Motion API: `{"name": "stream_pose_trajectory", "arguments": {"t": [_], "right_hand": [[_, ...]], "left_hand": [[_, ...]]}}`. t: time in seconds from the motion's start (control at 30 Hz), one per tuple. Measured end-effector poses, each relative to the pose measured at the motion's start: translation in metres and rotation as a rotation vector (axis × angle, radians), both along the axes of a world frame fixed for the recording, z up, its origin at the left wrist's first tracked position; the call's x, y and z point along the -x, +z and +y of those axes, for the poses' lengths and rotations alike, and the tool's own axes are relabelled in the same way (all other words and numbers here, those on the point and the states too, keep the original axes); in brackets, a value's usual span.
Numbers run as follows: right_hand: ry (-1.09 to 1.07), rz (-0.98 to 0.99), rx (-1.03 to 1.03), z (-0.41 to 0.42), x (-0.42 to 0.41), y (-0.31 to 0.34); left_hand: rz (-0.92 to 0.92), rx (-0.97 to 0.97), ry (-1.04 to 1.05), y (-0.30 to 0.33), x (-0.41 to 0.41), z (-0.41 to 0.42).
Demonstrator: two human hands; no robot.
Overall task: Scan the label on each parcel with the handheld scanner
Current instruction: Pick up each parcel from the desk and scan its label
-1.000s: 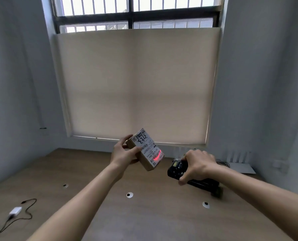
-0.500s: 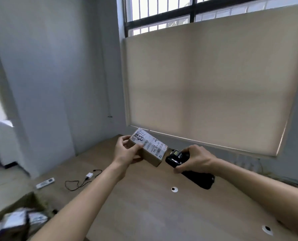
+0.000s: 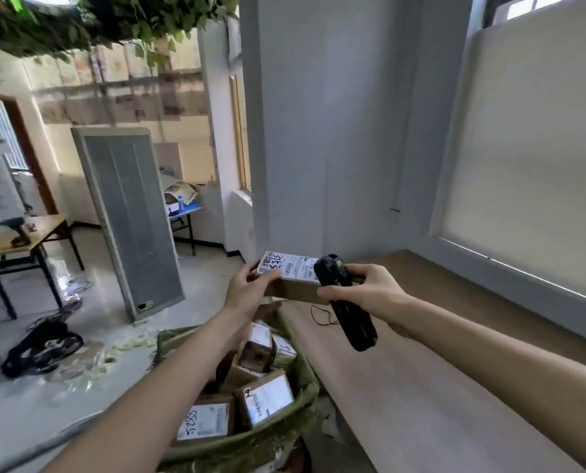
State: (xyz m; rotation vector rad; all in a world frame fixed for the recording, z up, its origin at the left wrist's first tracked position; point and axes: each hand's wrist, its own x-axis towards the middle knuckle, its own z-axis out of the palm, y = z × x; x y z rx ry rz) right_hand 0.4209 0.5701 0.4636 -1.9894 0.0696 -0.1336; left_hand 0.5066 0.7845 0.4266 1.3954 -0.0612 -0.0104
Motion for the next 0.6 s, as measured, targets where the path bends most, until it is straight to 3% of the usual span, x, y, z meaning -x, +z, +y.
{"name": "stream_pose_trajectory", "arguments": {"t": [0.3, 0.6], "right_hand": [[0.16, 0.083, -0.039, 0.151, -0.131, -0.068], [0.193, 0.328, 0.032, 0.206, -0.209, -0.21]], "left_hand": [[0.04, -0.316, 0.137, -0.073, -0.077, 0.185], [0.223, -0.455, 0.128, -0.211, -0.122, 0.236]]}}
